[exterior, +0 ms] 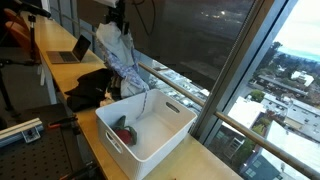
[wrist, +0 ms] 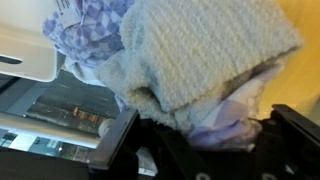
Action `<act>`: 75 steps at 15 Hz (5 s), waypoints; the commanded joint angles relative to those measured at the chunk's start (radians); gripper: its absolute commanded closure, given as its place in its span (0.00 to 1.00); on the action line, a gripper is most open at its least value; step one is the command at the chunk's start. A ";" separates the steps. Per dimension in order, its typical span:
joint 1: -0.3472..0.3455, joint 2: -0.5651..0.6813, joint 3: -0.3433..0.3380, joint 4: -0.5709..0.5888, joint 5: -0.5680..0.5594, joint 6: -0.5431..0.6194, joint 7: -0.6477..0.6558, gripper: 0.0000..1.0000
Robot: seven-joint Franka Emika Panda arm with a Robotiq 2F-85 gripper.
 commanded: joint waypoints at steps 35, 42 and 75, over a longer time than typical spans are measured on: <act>-0.240 0.222 -0.227 -0.283 -0.098 0.246 -0.009 0.00; -0.269 0.319 -0.260 -0.339 -0.110 0.341 -0.006 0.00; -0.025 0.202 -0.113 -0.036 -0.164 0.144 0.084 0.97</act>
